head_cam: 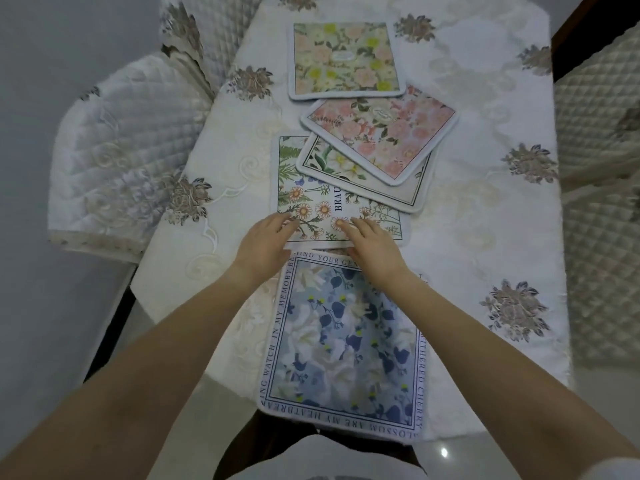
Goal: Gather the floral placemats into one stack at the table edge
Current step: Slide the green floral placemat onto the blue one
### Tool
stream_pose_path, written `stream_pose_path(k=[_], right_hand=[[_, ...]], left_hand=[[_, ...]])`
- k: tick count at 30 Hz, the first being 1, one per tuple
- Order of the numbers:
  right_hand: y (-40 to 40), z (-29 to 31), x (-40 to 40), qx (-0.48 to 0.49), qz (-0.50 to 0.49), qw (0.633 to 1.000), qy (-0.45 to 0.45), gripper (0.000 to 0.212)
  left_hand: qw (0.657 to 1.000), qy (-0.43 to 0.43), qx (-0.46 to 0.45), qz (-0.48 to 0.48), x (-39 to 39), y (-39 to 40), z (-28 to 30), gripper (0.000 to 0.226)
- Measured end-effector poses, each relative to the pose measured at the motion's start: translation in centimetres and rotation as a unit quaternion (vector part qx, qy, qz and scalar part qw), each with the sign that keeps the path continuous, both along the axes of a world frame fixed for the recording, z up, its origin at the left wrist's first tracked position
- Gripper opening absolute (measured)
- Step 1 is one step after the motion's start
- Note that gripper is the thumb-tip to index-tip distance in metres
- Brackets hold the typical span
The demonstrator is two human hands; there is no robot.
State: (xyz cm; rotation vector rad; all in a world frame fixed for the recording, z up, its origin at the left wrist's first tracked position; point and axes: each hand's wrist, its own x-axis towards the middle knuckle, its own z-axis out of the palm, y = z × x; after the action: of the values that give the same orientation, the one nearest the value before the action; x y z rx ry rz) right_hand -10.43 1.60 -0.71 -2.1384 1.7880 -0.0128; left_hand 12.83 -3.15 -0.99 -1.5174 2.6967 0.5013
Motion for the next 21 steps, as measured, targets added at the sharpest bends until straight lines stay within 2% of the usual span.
stream_pose_path(k=[5, 8, 12, 15, 18, 21], right_hand=[[-1.9, -1.7, -0.3, 0.052, 0.04, 0.995, 0.071, 0.062], [-2.4, -2.0, -0.7, 0.052, 0.07, 0.988, 0.13, 0.067], [-2.8, -1.6, -1.1, 0.043, 0.137, 0.972, 0.184, 0.059], [-3.4, -1.0, -1.0, 0.044, 0.15, 0.97, 0.187, 0.05], [-4.1, 0.0, -0.7, 0.032, 0.131, 0.979, 0.153, 0.04], [-4.2, 0.2, -0.9, -0.006, 0.131, 0.983, 0.13, 0.035]], left_hand=[[0.996, -0.027, 0.029, -0.085, 1.5, -3.2, -1.7, 0.063], [0.993, -0.018, 0.033, -0.111, 2.2, -4.0, -2.0, 0.061], [0.993, 0.006, 0.025, -0.113, 2.3, -4.4, -2.2, 0.061], [0.995, 0.003, -0.002, -0.097, 1.7, -4.1, -2.3, 0.061], [0.994, -0.018, -0.019, -0.106, 0.6, -4.0, -2.1, 0.062], [0.994, -0.011, -0.013, -0.11, -0.5, -4.2, -1.8, 0.053]])
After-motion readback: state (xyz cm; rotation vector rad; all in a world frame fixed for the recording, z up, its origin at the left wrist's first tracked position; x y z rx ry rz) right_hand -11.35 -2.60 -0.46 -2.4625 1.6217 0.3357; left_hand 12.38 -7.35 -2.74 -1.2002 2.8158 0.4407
